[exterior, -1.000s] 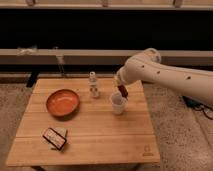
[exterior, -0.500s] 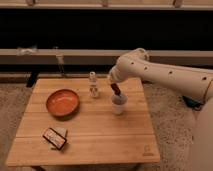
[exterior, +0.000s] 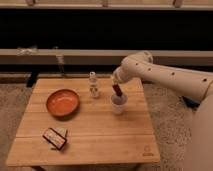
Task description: Place the pepper in the ceramic cup
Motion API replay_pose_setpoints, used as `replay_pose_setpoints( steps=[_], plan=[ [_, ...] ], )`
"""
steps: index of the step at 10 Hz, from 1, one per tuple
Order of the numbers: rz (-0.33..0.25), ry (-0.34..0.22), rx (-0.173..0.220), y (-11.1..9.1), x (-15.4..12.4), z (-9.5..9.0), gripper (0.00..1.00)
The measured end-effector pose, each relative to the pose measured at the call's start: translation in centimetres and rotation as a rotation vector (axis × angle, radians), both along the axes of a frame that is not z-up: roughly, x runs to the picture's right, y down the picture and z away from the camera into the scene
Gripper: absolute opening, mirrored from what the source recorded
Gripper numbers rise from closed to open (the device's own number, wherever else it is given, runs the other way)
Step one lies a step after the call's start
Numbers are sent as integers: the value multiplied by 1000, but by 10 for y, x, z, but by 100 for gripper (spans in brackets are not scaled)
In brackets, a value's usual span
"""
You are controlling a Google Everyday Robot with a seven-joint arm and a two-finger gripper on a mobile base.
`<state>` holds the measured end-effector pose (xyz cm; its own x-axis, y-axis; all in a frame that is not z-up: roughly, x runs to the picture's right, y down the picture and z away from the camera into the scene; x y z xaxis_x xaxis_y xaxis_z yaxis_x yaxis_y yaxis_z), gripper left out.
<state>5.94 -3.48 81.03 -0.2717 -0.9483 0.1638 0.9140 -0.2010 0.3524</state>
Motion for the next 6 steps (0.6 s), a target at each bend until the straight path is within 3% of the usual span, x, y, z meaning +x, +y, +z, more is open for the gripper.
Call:
replay_pose_setpoints(
  steps=[6],
  plan=[
    [61,-8,-16,8,11,2,80]
  ],
)
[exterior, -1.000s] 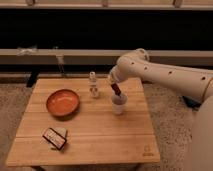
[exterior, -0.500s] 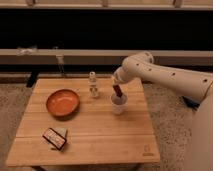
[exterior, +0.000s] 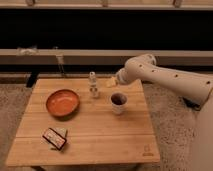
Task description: Place the pepper in the ceramic cup
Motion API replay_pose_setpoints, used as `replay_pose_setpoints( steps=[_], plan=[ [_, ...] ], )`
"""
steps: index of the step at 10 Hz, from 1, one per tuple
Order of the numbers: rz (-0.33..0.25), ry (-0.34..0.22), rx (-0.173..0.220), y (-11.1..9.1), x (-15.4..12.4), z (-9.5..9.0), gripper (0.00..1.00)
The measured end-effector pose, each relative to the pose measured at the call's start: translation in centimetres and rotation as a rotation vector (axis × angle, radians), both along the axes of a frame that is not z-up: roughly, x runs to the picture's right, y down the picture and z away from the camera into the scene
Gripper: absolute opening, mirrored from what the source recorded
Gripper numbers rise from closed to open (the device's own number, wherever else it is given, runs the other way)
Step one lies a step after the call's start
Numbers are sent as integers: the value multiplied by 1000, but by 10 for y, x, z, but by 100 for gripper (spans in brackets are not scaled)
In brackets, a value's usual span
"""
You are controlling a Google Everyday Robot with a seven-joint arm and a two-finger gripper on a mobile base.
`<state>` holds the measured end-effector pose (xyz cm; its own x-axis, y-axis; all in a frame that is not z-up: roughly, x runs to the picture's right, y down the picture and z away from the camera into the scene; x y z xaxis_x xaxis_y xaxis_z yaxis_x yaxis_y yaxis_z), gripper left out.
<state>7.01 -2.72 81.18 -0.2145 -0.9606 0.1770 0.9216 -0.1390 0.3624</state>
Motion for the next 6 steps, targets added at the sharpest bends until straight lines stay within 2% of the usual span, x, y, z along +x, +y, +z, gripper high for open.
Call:
replay_pose_setpoints(
  steps=[3,6],
  plan=[
    [30,-10,19,-1,10,-11,80],
    [30,-14,22,-2,10,-14,80]
  ],
)
